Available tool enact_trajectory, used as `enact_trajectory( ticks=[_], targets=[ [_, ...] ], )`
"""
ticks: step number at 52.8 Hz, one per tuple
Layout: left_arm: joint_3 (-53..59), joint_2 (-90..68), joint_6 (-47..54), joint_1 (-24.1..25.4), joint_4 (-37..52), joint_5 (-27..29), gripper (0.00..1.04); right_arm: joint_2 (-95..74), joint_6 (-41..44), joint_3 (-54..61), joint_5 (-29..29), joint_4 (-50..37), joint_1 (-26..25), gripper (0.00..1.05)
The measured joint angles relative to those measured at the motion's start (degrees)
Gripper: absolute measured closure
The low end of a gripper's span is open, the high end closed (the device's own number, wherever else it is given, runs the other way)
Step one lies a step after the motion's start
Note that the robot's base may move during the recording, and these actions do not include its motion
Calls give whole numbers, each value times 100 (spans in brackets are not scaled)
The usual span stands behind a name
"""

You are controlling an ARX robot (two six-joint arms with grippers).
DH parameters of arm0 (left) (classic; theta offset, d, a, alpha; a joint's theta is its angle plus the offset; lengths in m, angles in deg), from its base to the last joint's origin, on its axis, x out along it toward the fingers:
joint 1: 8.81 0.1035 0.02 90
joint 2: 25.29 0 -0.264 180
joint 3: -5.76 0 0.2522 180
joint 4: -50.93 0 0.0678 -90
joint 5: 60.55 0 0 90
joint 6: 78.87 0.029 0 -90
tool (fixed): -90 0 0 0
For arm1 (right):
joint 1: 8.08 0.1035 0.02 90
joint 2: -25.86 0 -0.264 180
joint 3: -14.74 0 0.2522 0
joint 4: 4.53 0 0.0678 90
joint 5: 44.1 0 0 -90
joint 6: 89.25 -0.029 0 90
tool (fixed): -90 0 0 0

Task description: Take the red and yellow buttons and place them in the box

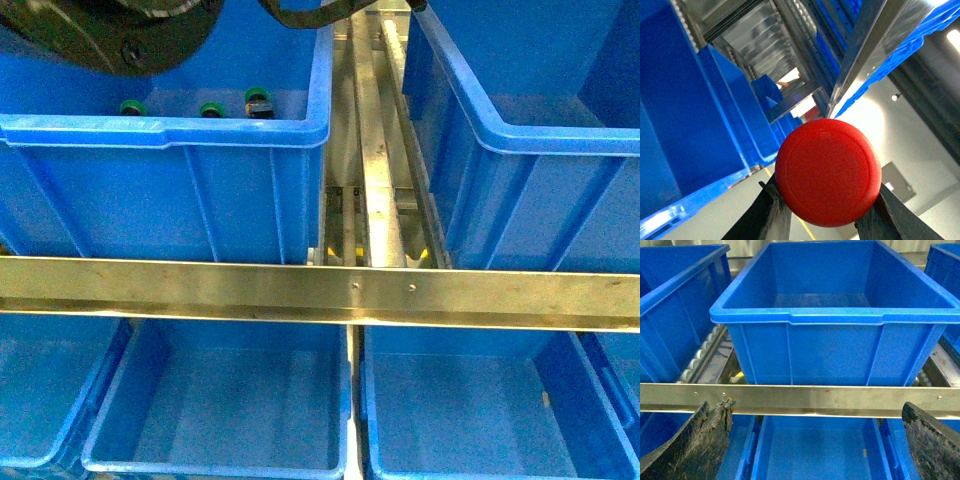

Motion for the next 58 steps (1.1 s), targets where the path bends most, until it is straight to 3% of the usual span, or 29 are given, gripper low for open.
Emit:
enact_trajectory(
  ticks=[6,21,24,26,29,31,35,39,45,47,51,58],
  targets=[
    [57,-81,-452,-55,238,227,79,0,0,0,0,0,0,6],
    [389,-142,-667,-118,221,195,79,-22,26,11,-118,-37,26,6],
    [470,-129,-662,-114,203,155,79,-769,404,33,-1751,-1416,420,6],
    [529,-109,-662,-101,205,133,79,-1585,841,-26,-2616,-2920,380,6],
    [566,-87,-662,-96,205,133,79,-2380,1071,-195,-2758,-3998,122,6],
    [625,-31,-651,-90,212,122,79,-2975,960,-605,-2664,-4225,-251,6],
    [682,55,-601,-83,192,92,79,-3412,70,-1552,-2225,-3320,-881,6],
    [728,131,-581,-68,190,92,79,-3611,-1478,-2448,-1873,-2389,-1464,6],
    [776,223,-503,-46,111,81,79,-3703,-3543,-3117,-1611,-1683,-1692,6],
    [780,254,-444,-46,55,37,79,-3703,-4852,-3193,-1532,-1449,-1569,6],
    [782,317,-308,-70,-72,-63,79,-3781,-6599,-3069,-1753,-1580,-874,6],
    [782,348,-173,-81,-184,-68,79,-4138,-8017,-2813,-2061,-2168,310,6]
  ],
)
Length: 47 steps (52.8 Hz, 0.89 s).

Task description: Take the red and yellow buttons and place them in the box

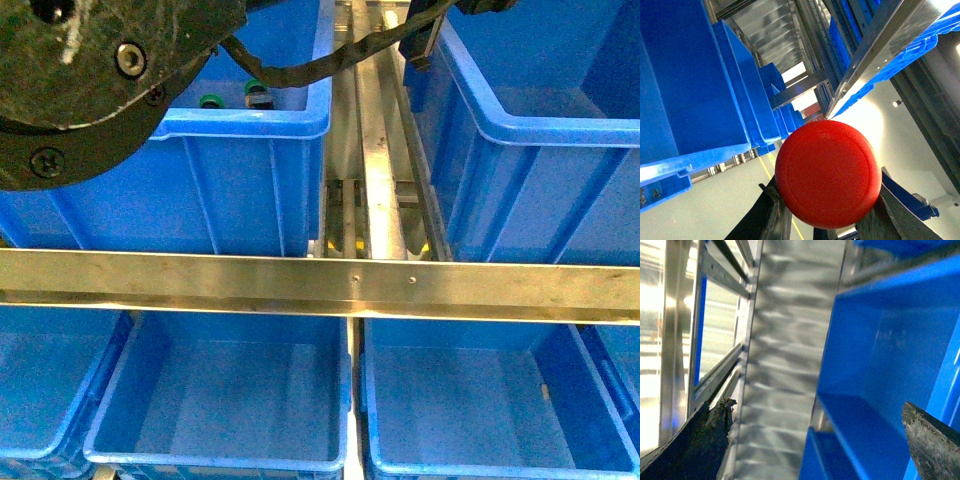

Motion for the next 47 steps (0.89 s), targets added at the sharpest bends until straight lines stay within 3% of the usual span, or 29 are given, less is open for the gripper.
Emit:
enact_trajectory(
  ticks=[12,47],
  targets=[
    [-20,0,127,-72,-109,7,79,-767,-529,-33,-57,-793,739,6],
    [-704,-409,149,-306,-219,-2,79,-2284,-356,-566,-173,-2297,1626,6]
  ],
)
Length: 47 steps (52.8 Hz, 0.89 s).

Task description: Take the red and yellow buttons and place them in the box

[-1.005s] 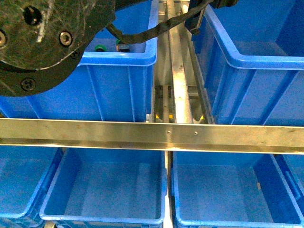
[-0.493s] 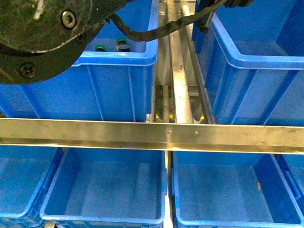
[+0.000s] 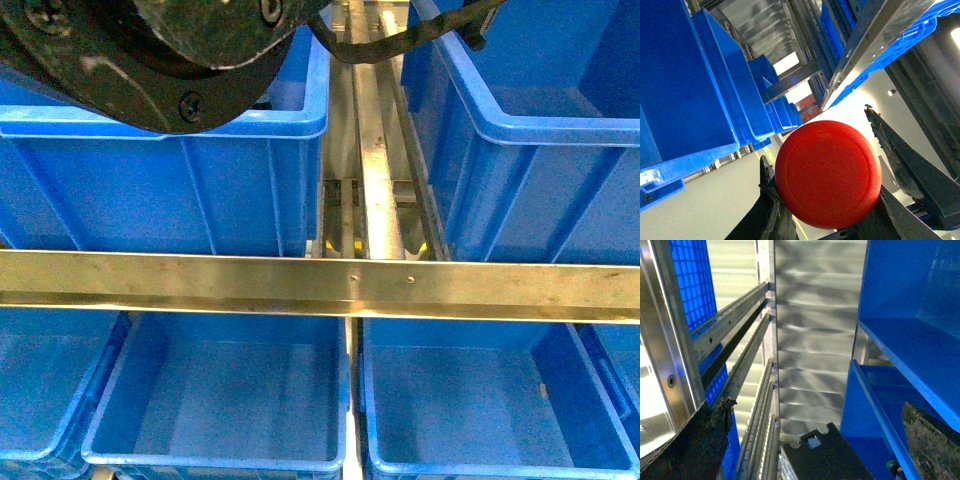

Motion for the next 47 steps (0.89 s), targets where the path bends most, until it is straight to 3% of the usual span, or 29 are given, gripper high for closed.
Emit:
enact_trajectory(
  ticks=[18,34,47],
  targets=[
    [-103,-299,-61,13,-28,-4,79,-264,254,-197,-98,-103,175,7],
    [-542,-588,-284,-66,-72,50,81,-275,402,-136,-184,37,20,68],
    [-686,-706,-479,-138,-138,127,81,-221,396,-57,-170,83,-140,74]
  ],
)
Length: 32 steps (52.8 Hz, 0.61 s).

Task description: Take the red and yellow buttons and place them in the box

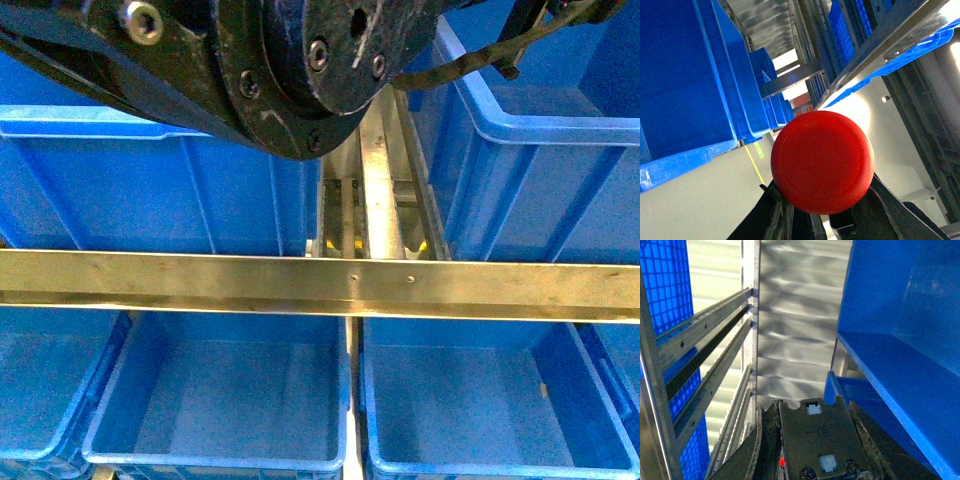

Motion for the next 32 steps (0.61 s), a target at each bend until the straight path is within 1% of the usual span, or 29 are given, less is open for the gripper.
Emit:
enact_trajectory(
  ticks=[1,6,7,9,12,16,26,32],
  targets=[
    [-7,-2,-2,-4,-4,2,80,2,0,0,2,0,-4,75],
    [-37,-15,111,-17,-42,-9,64,26,20,4,9,0,-20,78],
    [-39,-17,127,-20,-42,-9,62,33,22,4,7,-2,-26,78],
    [-39,-22,181,-20,-42,4,55,39,28,4,7,-2,-28,78],
    [-39,-24,203,-20,-42,37,48,59,28,4,0,-2,-28,78],
    [-39,-24,232,-17,-4,79,35,85,26,4,-31,-2,-22,79],
    [9,61,365,74,101,422,6,107,63,4,-157,-7,70,79],
    [173,280,470,221,66,476,8,66,197,11,-229,-26,140,79]
  ],
)
